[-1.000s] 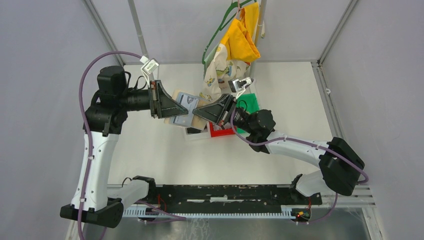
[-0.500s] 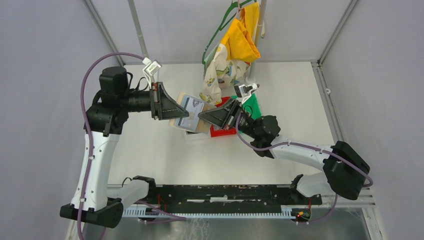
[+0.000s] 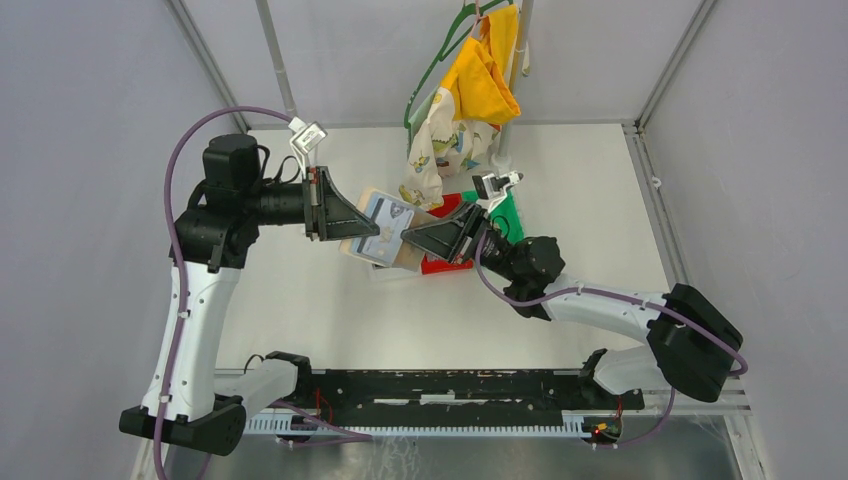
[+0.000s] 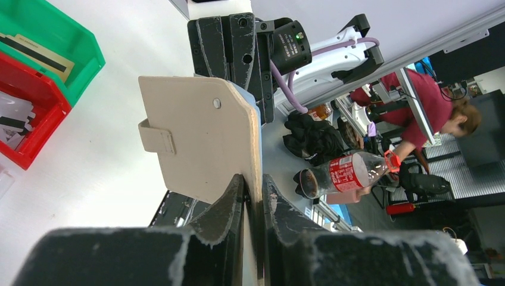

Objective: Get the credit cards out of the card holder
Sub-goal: Remove the credit card from the card holder.

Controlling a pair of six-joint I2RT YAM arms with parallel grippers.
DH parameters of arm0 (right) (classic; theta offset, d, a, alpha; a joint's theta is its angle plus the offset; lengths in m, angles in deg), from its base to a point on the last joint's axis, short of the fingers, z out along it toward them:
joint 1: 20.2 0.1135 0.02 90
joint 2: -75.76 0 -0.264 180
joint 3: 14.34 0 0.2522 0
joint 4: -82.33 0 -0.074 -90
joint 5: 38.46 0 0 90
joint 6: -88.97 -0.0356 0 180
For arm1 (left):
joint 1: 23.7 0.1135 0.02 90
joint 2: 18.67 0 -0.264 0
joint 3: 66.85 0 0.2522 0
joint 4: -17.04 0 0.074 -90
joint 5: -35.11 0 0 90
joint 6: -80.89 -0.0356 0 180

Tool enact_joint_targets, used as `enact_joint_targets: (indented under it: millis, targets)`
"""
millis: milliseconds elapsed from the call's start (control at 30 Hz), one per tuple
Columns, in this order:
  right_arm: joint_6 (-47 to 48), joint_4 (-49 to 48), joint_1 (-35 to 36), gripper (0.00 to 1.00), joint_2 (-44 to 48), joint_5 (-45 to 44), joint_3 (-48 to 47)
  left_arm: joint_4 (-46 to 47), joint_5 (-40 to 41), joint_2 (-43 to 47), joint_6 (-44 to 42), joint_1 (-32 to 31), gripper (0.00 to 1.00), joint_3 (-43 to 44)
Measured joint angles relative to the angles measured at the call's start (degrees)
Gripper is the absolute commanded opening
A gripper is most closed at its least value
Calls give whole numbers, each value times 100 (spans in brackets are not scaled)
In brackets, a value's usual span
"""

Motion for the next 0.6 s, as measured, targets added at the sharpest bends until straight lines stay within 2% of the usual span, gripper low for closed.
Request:
enact_joint_targets:
  millis: [133,333,600]
  targets:
    - [0,-107,0,1,28,-2,111,-48,55,-7,0,-39,2,0]
    - [-81,-205,-35,28,13,-4,122,-98,57,-9,0,-28,2,31]
    - [-308,-511,-76,37,-243,0,46,-92,70,-2,0,7,2,125]
